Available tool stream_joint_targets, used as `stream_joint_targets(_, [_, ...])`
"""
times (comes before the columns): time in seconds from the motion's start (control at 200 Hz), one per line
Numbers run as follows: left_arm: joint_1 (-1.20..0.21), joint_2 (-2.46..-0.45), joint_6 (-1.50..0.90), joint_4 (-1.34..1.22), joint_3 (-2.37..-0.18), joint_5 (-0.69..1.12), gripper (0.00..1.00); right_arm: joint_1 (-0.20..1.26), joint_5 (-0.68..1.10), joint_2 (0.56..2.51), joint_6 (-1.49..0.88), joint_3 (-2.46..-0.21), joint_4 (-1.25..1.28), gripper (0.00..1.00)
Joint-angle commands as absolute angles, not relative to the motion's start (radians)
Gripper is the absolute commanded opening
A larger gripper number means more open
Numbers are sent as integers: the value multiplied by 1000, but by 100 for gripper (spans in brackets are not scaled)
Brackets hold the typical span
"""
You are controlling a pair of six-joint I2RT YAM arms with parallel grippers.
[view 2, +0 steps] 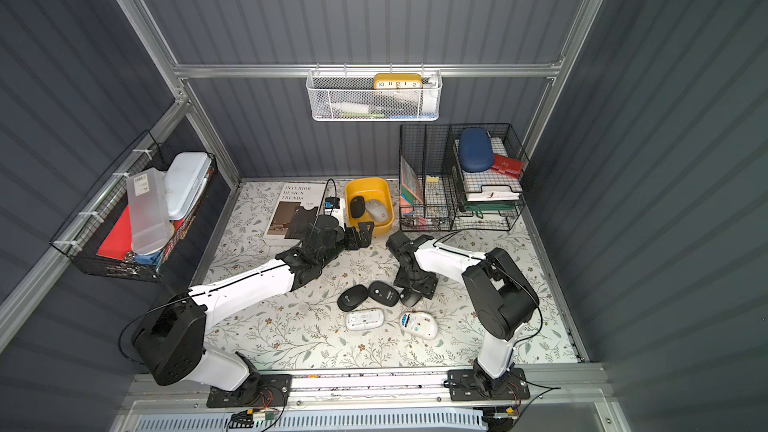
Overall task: Put the mouse in the storage box
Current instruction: Pick up the mouse from the center of the board.
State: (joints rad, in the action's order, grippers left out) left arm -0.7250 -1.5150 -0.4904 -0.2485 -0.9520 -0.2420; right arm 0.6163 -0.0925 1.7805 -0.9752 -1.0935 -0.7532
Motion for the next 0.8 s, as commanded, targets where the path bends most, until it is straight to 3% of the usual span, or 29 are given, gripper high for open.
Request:
stream_joint_targets(0.0, [-722,-1476,-504,-265,-942,-264,99,617,-84,1805,-968,-1109,-770,76])
stream_joint_targets(0.185, [-722,-1450,-512,-261,-936,-288,99,621,-108,1768,-965,-1110,-764,63])
stream_joint_targets(0.375, [-722,-1397,-528,-264,-919,-327,99,619,-187,1711,-911,-1169,-773,60])
stream_joint_targets(0.795, [-722,-1254,-593,-242,-884,-490,99,563,-257,1884,-626,-1650,-818,58])
